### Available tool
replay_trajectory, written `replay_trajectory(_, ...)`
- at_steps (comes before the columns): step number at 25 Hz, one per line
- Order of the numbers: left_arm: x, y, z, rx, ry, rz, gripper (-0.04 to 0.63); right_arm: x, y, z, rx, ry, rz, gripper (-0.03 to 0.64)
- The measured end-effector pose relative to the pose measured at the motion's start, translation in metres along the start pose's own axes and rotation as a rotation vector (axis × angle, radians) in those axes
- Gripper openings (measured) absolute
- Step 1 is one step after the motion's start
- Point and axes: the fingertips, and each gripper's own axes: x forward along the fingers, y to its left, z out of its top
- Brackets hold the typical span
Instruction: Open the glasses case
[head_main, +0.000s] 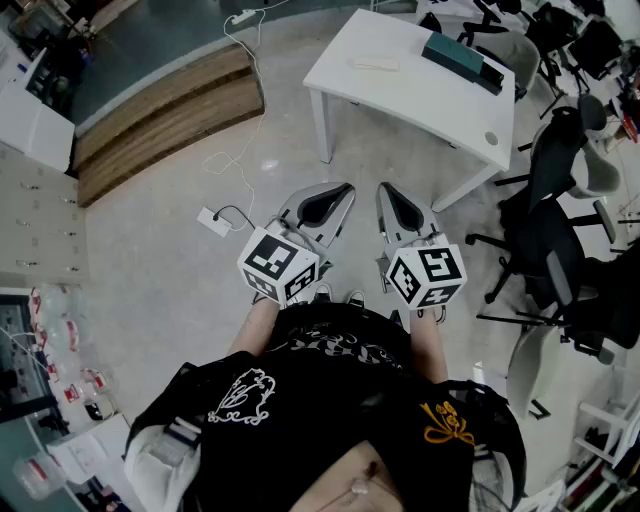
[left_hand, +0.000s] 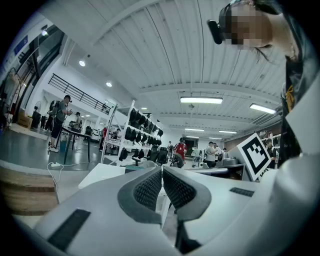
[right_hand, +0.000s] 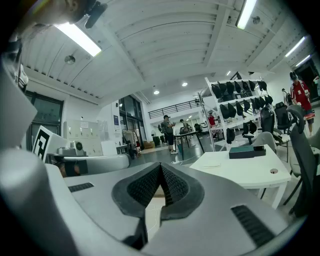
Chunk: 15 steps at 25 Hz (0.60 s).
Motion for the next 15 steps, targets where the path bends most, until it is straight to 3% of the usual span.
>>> replay_trajectory(6,0.006,0.001,-0.003,0.006,0.003,0.000,0.025,0.002,-0.003,0.000,-0.077,0.011,-0.007,0.012)
replay_trajectory(15,0.004,0.015,-0.007,0.003,0.020,0.016,0.025,0.015,0.001,-0.006,-0.018,0.025,0.014,0.014)
